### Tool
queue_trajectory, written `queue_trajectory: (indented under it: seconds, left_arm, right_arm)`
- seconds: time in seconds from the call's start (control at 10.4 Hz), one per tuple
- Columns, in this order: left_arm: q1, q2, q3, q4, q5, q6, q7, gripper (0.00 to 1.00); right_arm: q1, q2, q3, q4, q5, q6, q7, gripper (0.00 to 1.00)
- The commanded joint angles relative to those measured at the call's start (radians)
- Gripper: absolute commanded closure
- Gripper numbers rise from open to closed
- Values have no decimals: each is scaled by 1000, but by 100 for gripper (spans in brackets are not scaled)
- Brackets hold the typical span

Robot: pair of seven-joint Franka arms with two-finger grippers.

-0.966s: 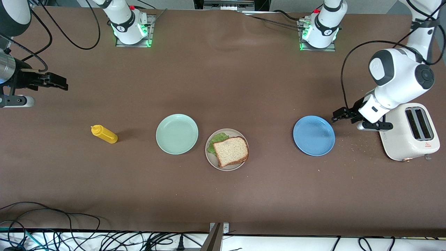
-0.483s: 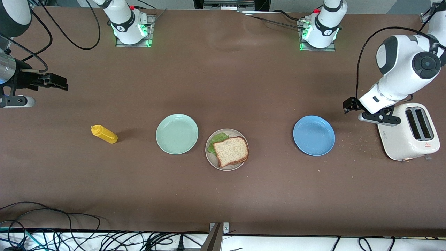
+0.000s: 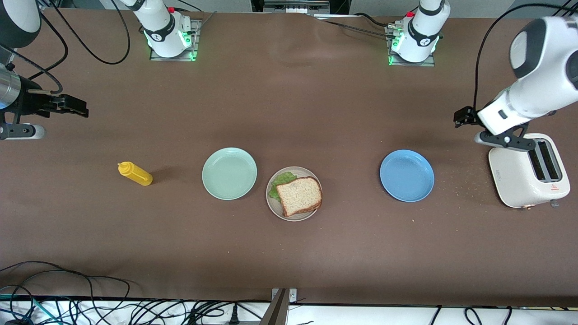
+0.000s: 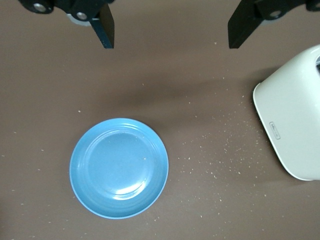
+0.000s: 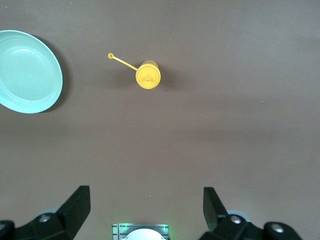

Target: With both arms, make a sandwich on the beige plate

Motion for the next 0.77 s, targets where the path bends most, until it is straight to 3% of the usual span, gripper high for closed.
queue_trajectory:
  seconds: [0.0,0.39,0.68]
  left_arm:
    - [-10,4,8,143,-35,-170,3,0]
    - [-13,5,-4,373,-44,-386,4,0]
    - [-10,48,-1,424,-79,-436,3,0]
  right_arm:
    - [-3,-5,3,0,3,-7,7,0]
    - [-4,-5,2,1,3,-7,8,0]
    - [-4,-5,3,1,3,-7,10,0]
